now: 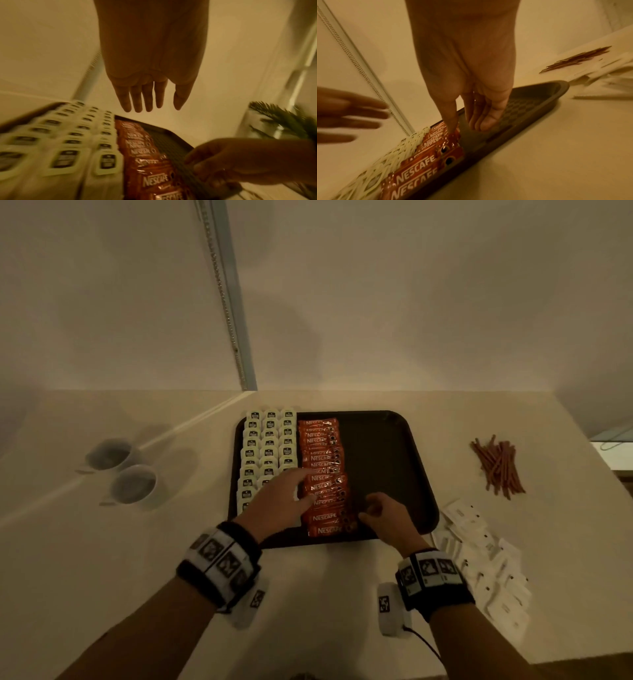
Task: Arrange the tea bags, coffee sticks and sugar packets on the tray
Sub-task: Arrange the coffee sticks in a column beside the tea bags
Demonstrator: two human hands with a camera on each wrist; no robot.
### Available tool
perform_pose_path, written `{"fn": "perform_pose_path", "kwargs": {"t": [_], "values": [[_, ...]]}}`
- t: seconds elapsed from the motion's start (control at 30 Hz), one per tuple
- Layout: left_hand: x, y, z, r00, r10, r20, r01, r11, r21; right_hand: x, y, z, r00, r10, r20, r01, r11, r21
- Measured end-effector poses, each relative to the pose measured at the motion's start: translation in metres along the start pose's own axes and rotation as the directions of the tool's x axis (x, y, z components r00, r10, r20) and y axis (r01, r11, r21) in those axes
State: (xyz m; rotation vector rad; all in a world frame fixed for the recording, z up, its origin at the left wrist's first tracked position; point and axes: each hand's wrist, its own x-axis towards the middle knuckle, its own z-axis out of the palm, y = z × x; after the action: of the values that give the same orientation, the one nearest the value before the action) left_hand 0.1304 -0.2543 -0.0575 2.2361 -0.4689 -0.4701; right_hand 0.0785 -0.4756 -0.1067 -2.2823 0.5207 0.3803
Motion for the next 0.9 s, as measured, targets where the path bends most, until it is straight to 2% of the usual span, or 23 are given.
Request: {"fn": "perform_pose_path", "kwargs": {"t": [0.07,0.13,0.3,0.47,0.9], "values": [[0.028,0.012,0.023,0.994,0.030,0.101,-0.045,0.989,0.143,-0.001,0.002,0.005,0.999,0.011,0.037,-0.010,1.000,-0.028],[0.046,0.018,0.042,0.985,0.005,0.170,-0.052,0.959,0.278,-0.003,0.005,0.012,1.000,-0.002,0.023,0.003,1.000,-0.030],[0.065,0.010,0.069,0.949,-0.172,0.265,0.009,0.854,0.521,-0.006,0.010,0.025,0.999,-0.017,-0.030,0.017,1.000,-0.012],[0.072,0.005,0.077,0.919,-0.263,0.294,0.053,0.822,0.568,-0.008,0.014,0.028,0.998,-0.042,-0.051,0.042,0.999,-0.006],[0.069,-0.003,0.072,0.927,-0.235,0.293,0.028,0.822,0.569,-0.004,0.013,0.026,0.998,-0.059,-0.031,0.058,0.998,-0.031]]}}
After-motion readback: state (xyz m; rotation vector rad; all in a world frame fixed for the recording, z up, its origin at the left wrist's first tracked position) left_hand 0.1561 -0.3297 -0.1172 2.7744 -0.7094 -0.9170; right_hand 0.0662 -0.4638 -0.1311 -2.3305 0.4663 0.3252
